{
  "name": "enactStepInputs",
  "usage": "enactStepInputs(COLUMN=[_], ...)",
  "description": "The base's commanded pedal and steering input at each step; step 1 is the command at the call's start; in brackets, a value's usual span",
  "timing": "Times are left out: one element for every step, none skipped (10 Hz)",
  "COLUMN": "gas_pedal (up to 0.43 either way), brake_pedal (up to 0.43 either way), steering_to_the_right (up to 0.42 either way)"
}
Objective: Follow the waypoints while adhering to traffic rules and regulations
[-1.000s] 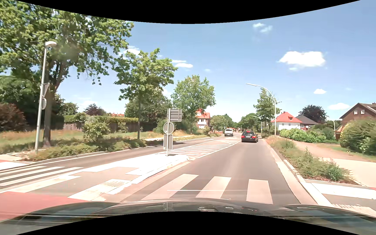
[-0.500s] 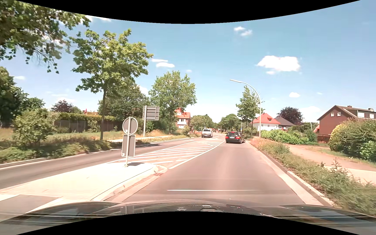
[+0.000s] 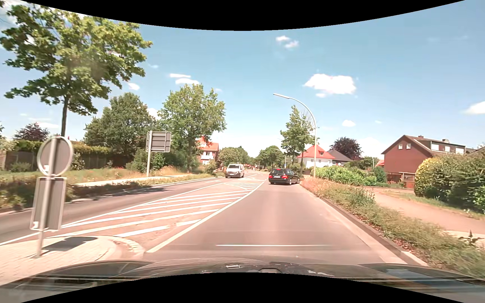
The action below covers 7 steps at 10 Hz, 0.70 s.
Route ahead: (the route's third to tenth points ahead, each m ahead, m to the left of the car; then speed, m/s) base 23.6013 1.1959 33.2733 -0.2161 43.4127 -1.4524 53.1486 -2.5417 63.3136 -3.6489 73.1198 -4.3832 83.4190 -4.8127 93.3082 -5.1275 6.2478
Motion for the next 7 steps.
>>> enactStepInputs(gas_pedal=[0.157,0.157,0.157,0.157,0.157,0.138,0.130], brake_pedal=[0.000,0.000,0.000,0.000,0.000,0.000,0.000], steering_to_the_right=[0.128,0.121,0.111,0.093,0.068,0.040,0.014])
